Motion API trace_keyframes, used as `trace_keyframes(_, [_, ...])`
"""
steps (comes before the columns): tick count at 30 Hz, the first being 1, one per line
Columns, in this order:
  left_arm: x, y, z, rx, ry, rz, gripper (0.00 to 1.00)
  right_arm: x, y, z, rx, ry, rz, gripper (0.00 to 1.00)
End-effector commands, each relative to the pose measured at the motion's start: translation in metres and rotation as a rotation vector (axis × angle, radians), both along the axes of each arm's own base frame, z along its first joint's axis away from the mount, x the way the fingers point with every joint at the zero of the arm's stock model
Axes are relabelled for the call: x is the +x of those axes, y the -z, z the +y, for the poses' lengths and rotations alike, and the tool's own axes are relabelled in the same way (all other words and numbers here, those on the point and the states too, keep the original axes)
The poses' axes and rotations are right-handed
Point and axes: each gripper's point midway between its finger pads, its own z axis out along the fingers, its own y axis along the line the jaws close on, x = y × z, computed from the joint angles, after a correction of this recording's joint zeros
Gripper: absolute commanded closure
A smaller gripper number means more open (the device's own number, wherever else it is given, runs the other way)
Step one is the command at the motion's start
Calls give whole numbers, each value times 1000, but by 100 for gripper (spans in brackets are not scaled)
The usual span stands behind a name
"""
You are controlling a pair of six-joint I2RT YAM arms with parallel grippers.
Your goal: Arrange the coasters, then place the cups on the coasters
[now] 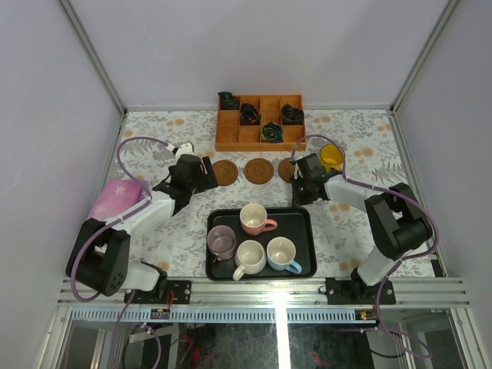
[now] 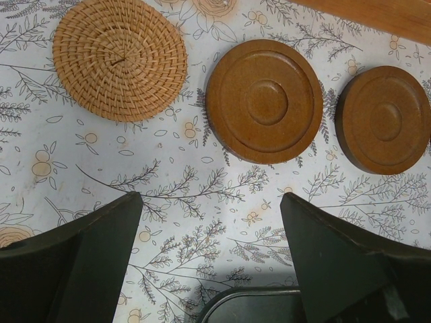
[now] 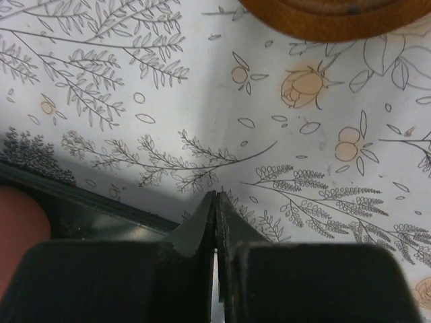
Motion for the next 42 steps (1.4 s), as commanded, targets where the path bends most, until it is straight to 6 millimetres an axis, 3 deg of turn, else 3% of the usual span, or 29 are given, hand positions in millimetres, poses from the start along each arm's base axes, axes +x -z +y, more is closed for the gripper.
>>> trace_keyframes(1, [7,-5,0,-8,-6,-40,16,-18,1,-3,-8,-9,32,99])
trace_keyframes(7, [6,-5,2,-2,-7,-40,16,-26,1,-5,-14,-6,46,99])
trace_keyframes(12, [7,-6,1,-4,-5,-44,16,-5,-14,-8,-51,-3,-31,89])
trace_keyframes(18, [9,-10,0,-4,2,-55,16,49,-80,1,-60,1,-243,80])
trace_keyframes(22, [9,-14,0,-7,2,-65,16,57,-123,8,-10,-33,-336,68])
trace_keyframes(26, [8,-14,1,-8,-3,-71,16,29,-135,7,30,-114,-335,52])
trace_keyframes(32, [6,-13,2,-10,-7,-67,16,-32,-138,10,142,-264,-297,33])
trace_keyframes(36, [6,-12,1,-7,-1,-60,16,-64,-138,17,196,-354,-262,30])
trace_keyframes(42, [5,-13,1,-2,6,-55,16,-89,-133,35,214,-461,-211,30])
